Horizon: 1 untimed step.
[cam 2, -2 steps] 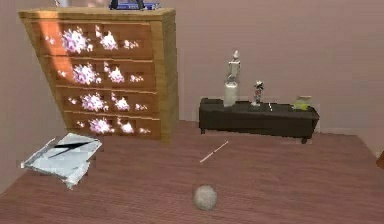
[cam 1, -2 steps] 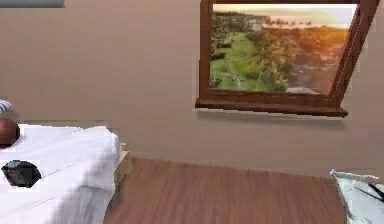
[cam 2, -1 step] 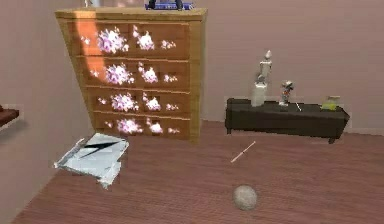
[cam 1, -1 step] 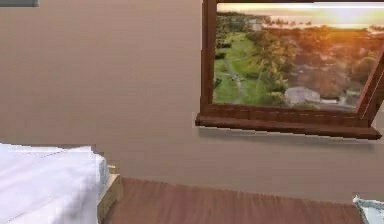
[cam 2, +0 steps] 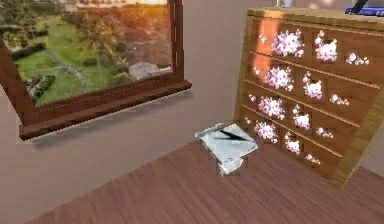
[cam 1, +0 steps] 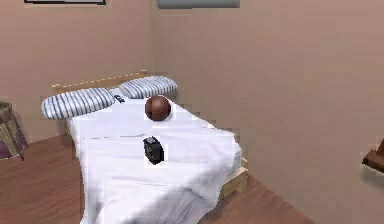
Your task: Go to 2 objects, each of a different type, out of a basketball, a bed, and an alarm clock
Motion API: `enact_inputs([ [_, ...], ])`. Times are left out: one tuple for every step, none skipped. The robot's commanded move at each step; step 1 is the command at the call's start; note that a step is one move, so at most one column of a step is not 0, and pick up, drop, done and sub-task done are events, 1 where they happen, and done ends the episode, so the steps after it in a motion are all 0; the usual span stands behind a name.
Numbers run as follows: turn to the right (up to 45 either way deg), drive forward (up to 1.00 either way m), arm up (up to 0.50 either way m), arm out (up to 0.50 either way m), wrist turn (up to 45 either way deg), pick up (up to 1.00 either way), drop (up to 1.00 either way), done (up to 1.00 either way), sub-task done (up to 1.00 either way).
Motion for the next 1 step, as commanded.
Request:
enact_inputs([
  [-12.0, 0.00, 0.00, 0.00, 0.0, 0.00, 0.00, 0.00, 0.00],
])
